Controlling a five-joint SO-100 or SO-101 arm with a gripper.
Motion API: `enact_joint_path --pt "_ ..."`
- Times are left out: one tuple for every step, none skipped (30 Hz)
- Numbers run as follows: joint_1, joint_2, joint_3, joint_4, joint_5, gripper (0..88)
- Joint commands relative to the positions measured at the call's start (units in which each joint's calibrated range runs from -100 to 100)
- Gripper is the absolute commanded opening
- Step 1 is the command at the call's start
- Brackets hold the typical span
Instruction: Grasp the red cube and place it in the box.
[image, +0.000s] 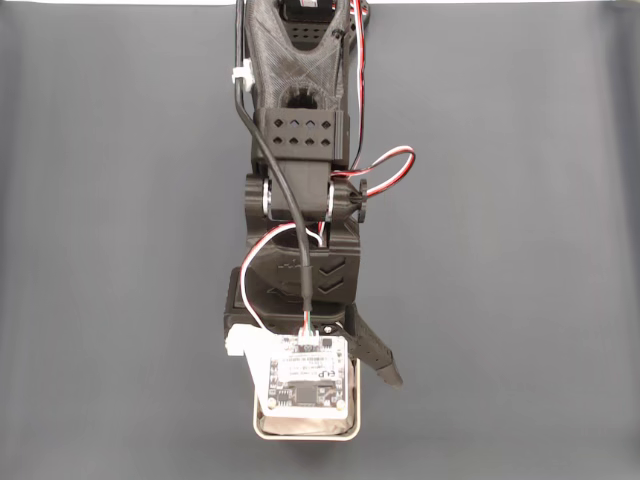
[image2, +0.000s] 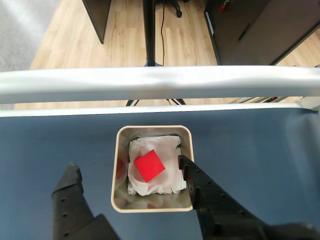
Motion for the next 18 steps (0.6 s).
enact_joint_path --pt "0.6 -5.5 0.0 -1.2 0.0 43.6" --pt "0.6 -5.7 0.4 -1.5 0.0 43.6" --pt "0.6 -6.0 0.7 -2.0 0.0 43.5" --pt "0.6 -6.2 1.2 -2.7 -0.1 42.3" --pt "0.7 -6.6 1.6 -3.3 -0.3 39.2" --pt "0.7 -7.1 2.0 -3.5 -0.2 33.6" --pt "0.7 -8.1 3.1 -4.0 -0.4 22.5" --pt "0.7 -9.6 4.9 -5.5 -0.6 8.6" --pt "0.7 -11.7 7.0 -6.7 -0.6 0.0" --pt "0.7 -14.2 9.2 -7.1 -0.4 0.0" --pt "0.6 -16.9 11.3 -7.5 -0.4 0.0" --pt "0.5 -19.8 13.4 -7.8 -0.6 0.0" --pt "0.3 -22.9 15.6 -8.3 -0.7 0.0" --pt "0.0 -26.1 17.8 -8.8 -1.1 0.0" --pt "-0.3 -29.2 20.1 -9.0 -1.4 0.0" --pt "-0.6 -32.5 22.4 -9.1 -1.6 0.0" --pt "-1.1 -35.8 24.9 -9.1 -1.9 0.0" --pt "-1.4 -38.9 27.7 -9.3 -2.1 0.0"
